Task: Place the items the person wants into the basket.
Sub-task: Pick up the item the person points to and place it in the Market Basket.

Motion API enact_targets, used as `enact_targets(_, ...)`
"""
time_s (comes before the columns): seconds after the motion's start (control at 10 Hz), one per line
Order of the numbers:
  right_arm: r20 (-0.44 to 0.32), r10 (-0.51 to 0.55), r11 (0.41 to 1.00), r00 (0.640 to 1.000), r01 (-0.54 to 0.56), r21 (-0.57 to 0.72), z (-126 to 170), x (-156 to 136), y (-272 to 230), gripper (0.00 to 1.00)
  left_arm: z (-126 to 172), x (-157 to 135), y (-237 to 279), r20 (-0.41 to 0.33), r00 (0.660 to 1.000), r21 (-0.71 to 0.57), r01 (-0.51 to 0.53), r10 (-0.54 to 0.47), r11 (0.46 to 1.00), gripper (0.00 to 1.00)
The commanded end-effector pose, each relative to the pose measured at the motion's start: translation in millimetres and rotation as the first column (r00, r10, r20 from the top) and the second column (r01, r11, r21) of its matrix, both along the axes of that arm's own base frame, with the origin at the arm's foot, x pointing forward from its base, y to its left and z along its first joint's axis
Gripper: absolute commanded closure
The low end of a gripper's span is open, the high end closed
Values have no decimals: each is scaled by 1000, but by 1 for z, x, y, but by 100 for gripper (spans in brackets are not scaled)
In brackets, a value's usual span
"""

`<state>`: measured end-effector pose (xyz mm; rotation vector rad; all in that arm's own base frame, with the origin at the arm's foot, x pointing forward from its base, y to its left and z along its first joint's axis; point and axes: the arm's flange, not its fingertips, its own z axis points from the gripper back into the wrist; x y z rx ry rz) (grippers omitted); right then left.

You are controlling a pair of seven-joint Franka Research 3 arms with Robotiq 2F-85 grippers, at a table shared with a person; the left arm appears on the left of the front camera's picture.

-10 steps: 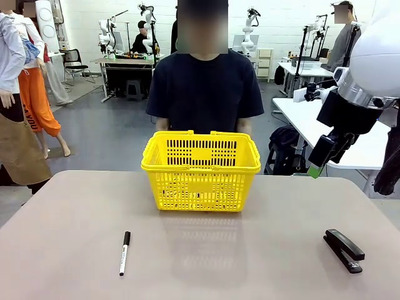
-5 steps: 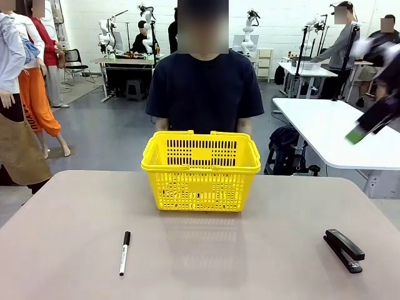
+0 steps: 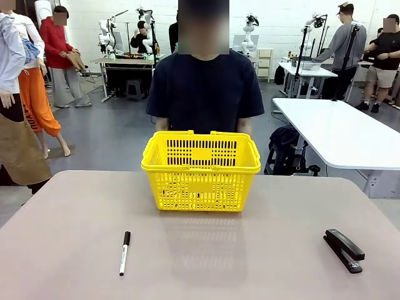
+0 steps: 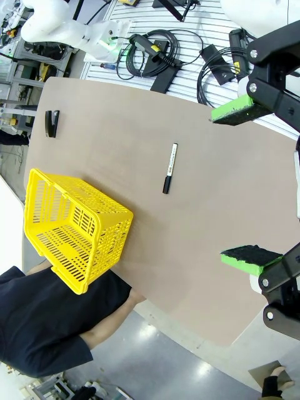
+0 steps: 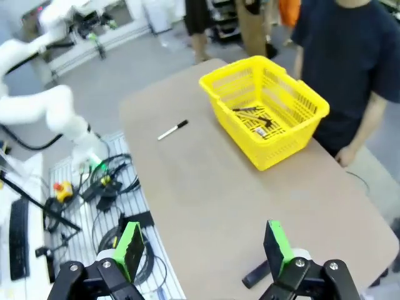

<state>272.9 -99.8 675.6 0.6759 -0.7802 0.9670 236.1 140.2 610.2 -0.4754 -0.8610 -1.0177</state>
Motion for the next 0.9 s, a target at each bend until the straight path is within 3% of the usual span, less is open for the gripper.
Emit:
enact_targets(0.0, 24, 37, 996, 999, -35, -81, -16, 4, -33, 0, 0, 0, 1, 15, 1000, -12, 19, -18, 1000, 0)
enact_targets(0.2, 49, -61, 995, 997, 65, -74, -23, -12, -66, 0, 0, 0, 1, 15, 1000, -12, 19, -18, 1000, 0)
enact_targets(0.8, 102, -131, 980, 986, 144, -139, -18, -49, -82, 0, 0, 0, 1, 15, 1000, -12, 19, -18, 1000, 0)
